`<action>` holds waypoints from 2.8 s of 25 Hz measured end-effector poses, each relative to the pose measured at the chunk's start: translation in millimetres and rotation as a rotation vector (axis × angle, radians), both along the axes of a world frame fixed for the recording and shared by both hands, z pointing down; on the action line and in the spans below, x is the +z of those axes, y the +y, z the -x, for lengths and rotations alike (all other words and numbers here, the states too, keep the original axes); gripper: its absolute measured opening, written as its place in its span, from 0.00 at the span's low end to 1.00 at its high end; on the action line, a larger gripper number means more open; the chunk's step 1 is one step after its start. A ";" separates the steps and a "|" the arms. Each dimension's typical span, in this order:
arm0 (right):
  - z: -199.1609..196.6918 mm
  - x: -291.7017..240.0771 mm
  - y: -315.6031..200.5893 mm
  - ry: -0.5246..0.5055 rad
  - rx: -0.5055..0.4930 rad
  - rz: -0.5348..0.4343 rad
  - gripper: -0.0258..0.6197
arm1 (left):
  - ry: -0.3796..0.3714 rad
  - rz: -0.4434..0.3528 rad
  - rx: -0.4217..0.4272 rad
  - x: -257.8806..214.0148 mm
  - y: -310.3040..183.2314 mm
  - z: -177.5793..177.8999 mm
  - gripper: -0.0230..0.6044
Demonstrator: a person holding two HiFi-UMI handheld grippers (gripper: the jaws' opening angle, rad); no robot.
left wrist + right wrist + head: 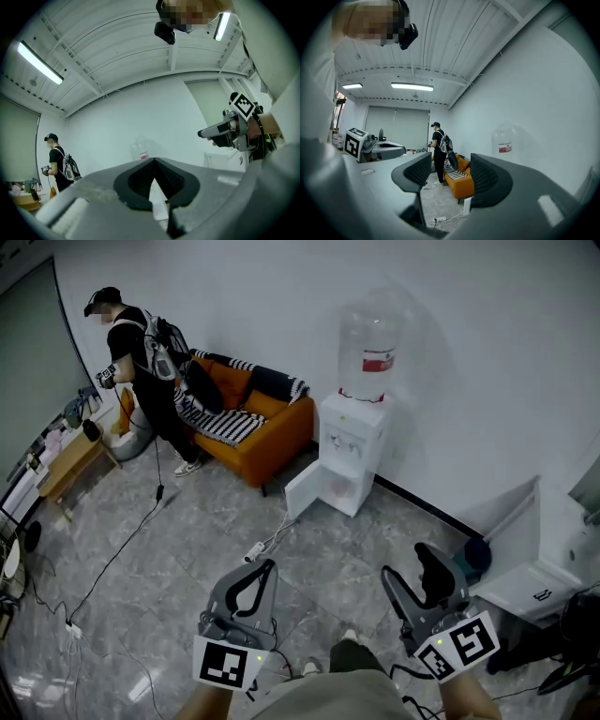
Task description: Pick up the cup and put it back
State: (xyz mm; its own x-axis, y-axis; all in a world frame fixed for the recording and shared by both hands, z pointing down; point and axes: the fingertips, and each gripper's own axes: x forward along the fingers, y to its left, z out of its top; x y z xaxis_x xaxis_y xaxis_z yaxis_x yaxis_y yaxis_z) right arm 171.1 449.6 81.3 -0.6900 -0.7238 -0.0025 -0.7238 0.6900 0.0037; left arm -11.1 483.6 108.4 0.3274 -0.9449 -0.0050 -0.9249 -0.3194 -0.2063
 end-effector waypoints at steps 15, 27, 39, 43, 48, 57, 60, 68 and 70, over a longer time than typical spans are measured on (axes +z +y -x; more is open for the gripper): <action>-0.4 37.7 -158.9 0.024 -0.015 0.028 0.45 | -0.016 0.069 -0.033 35.8 -143.6 10.4 0.04; -6.4 50.1 -338.1 0.030 -0.065 0.065 0.46 | -0.015 0.134 -0.069 48.2 -324.1 -8.1 0.04; 8.2 68.9 -423.5 0.022 -0.062 0.099 0.48 | -0.010 0.136 -0.078 50.3 -413.9 5.0 0.04; 25.9 79.1 -432.1 0.042 -0.032 0.120 0.48 | -0.001 0.139 -0.054 57.2 -428.6 25.1 0.04; 53.3 83.0 -442.6 0.040 0.066 0.135 0.48 | -0.016 0.136 0.053 61.9 -457.7 49.7 0.04; 99.6 97.1 -477.6 0.013 0.260 0.153 0.48 | -0.035 0.140 0.225 67.3 -519.9 95.7 0.04; 104.0 108.1 -493.2 -0.006 0.310 0.147 0.49 | -0.027 0.141 0.259 80.0 -536.3 99.8 0.04; 104.2 160.5 -545.7 -0.105 0.306 0.201 0.51 | -0.078 0.109 0.305 124.7 -580.6 84.5 0.04; 102.3 182.9 -562.7 -0.085 0.298 0.208 0.51 | -0.091 0.076 0.294 142.1 -596.7 82.8 0.04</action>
State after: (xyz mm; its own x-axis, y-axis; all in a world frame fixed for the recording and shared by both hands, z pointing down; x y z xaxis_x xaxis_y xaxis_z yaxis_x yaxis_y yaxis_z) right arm 68.9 -113.0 264.2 -0.4522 -0.8841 0.1177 -0.8849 0.4282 -0.1832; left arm -93.9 -113.1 250.6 0.5822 -0.8064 0.1037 -0.7696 -0.5877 -0.2498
